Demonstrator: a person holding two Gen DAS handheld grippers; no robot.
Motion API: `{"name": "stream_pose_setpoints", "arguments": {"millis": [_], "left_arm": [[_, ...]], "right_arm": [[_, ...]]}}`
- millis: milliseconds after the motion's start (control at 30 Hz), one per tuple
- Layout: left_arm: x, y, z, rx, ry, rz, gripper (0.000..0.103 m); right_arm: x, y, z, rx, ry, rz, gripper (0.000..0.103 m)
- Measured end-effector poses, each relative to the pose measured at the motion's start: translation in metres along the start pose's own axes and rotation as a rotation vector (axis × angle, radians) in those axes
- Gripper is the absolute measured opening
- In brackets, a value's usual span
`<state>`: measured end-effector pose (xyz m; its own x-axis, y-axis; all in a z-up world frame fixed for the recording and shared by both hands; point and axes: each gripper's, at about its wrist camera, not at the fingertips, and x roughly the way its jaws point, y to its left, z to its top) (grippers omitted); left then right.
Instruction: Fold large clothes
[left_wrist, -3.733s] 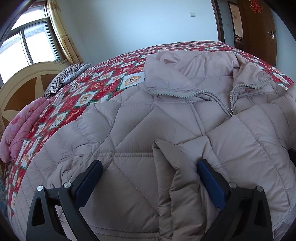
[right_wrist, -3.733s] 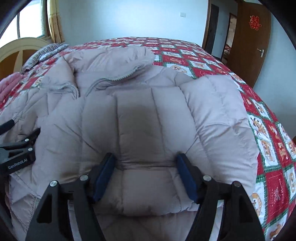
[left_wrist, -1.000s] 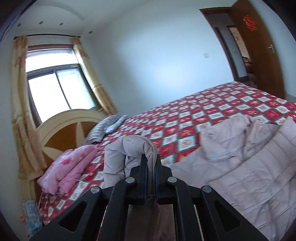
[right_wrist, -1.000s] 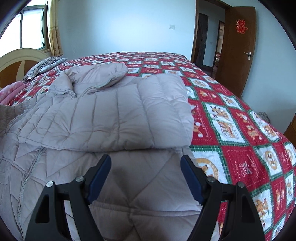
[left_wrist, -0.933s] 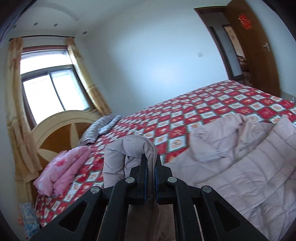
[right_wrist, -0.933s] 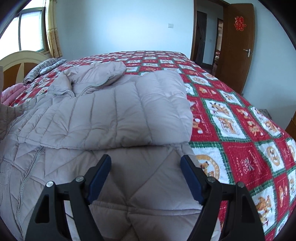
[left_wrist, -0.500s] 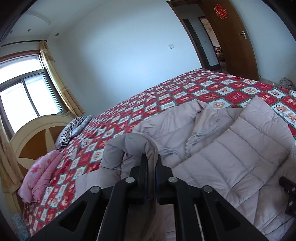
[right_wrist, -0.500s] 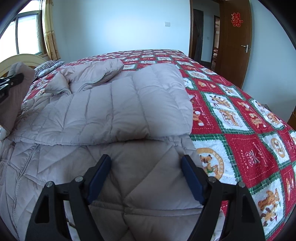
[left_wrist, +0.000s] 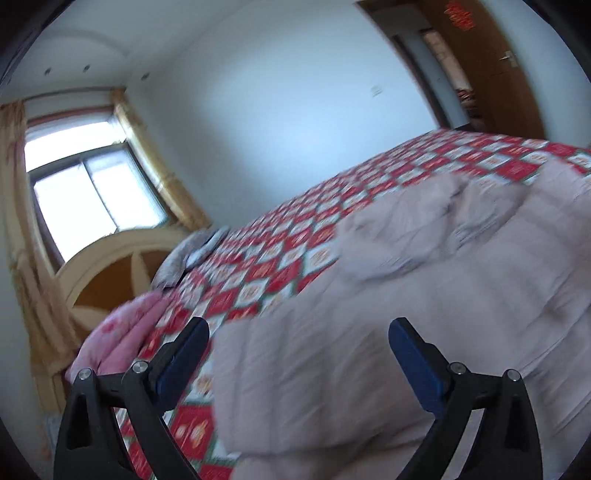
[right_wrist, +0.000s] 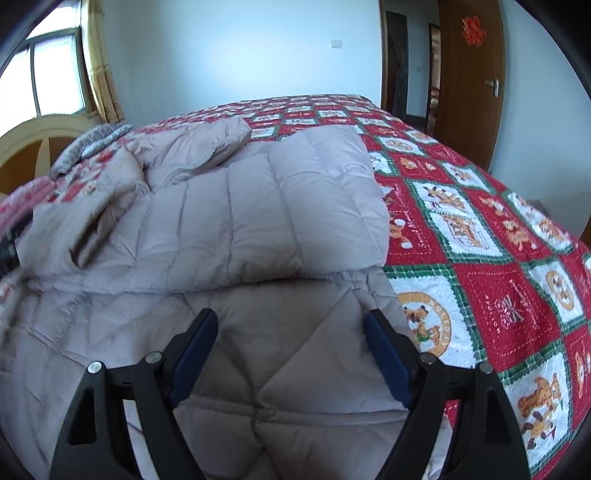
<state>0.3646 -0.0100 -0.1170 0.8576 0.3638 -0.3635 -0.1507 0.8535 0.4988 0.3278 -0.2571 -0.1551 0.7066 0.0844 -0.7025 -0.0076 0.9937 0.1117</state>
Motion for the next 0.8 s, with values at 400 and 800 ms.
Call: {"name": "stream_pose_setpoints", "arguments": {"millis": [400, 800], "left_arm": [[0.06, 0.063, -0.053, -0.243, 0.226, -0.02, 0.098], [0.058, 0.093, -0.055, -0.297, 0.215, -0.023, 0.098]], "right_arm": [[0.048, 0.099, 0.054, 0.071, 0.138, 0.438, 0.07], [0.02, 0.078, 0.052, -0.009, 0.091, 0.319, 0.009]]}}
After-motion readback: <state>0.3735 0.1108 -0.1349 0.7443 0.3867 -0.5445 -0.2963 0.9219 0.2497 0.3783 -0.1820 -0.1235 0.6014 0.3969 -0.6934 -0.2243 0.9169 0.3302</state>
